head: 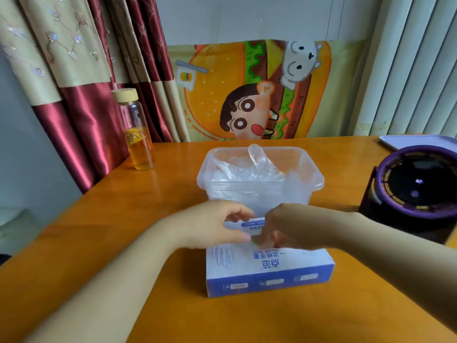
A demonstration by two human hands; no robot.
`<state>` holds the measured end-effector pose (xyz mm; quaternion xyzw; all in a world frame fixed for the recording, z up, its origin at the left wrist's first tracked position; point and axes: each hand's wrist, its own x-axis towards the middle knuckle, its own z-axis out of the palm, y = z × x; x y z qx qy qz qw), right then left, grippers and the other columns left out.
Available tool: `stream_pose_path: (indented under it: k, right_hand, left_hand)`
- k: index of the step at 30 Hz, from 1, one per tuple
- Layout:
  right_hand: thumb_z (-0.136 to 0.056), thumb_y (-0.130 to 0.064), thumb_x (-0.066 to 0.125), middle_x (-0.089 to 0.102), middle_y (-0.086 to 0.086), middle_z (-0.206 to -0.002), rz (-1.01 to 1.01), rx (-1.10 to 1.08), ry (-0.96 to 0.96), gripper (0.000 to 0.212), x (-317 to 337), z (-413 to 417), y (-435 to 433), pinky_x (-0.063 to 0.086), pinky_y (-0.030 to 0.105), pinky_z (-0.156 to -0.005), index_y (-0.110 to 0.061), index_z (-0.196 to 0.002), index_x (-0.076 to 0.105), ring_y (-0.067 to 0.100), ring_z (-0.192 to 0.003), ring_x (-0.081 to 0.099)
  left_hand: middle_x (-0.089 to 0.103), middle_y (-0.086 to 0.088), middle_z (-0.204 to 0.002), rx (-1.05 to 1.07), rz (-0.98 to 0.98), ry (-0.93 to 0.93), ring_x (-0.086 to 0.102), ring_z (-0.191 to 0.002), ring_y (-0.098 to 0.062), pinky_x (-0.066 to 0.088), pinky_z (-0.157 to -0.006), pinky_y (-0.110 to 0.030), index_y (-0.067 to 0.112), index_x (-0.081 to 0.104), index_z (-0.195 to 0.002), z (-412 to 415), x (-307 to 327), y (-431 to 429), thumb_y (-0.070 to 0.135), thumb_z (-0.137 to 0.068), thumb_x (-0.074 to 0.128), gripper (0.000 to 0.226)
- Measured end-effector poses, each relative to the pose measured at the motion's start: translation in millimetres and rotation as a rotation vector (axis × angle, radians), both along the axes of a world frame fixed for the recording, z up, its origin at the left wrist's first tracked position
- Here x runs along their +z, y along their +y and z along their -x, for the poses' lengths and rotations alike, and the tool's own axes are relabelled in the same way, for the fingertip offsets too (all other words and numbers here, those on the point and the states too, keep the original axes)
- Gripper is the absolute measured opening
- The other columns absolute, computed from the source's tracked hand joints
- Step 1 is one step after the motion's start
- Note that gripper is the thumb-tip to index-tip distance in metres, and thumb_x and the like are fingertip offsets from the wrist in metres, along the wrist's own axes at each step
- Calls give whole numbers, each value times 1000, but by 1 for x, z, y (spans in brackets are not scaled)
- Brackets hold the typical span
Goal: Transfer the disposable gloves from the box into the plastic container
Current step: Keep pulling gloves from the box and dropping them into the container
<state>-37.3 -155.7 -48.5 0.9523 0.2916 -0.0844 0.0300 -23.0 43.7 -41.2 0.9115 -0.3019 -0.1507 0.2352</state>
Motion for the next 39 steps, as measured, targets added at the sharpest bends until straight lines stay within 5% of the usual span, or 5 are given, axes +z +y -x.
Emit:
stream_pose_path:
  k: [3, 12, 18, 27, 39]
  right_hand:
    - [-90, -30, 62, 63, -9, -106, -27, 0, -1, 26, -11, -7, 1, 30, 9, -58, -33, -116, 67, 7, -80, 49]
    - [-95, -27, 52, 57, -8, -101, -132, 8, -111, 19, -24, 3, 6, 47, 27, -73, -24, -102, 69, 14, -89, 58]
    - [-98, -33, 47, 46, -10, -101, -221, 82, -286, 19, -9, 17, 5, 33, 22, -61, -23, -106, 61, 18, -73, 52]
    - [-98, -29, 45, 65, 0, -94, -362, -100, -280, 11, 5, 20, -11, 53, 38, -68, -21, -100, 53, 21, -76, 62]
    - [-95, -18, 54, 69, -6, -76, -968, -218, -372, 15, 79, 18, -11, 46, 9, -69, -16, -81, 59, 4, -71, 65]
  left_hand:
    - [34, 19, -148, -74, -178, -52, 34, -132, -3, 32, -109, -26, 36, 30, -147, 6, -19, -3, 48, -82, 68, 76]
    - [22, 16, -155, -104, -211, -67, 21, -140, -7, 20, -116, -28, 31, 27, -150, 4, -25, 0, 50, -84, 65, 78]
    - [36, 16, -147, -65, -164, -45, 35, -132, -7, 33, -111, -35, 33, 36, -144, 2, -29, 0, 50, -80, 69, 74]
    - [44, 14, -141, -79, -128, -29, 41, -127, -8, 37, -108, -37, 30, 42, -139, 2, -32, 2, 51, -81, 68, 67]
    - [37, 17, -148, 87, -6, -7, 43, -126, -2, 38, -95, -16, 42, 28, -145, 14, -13, 6, 56, -76, 70, 83]
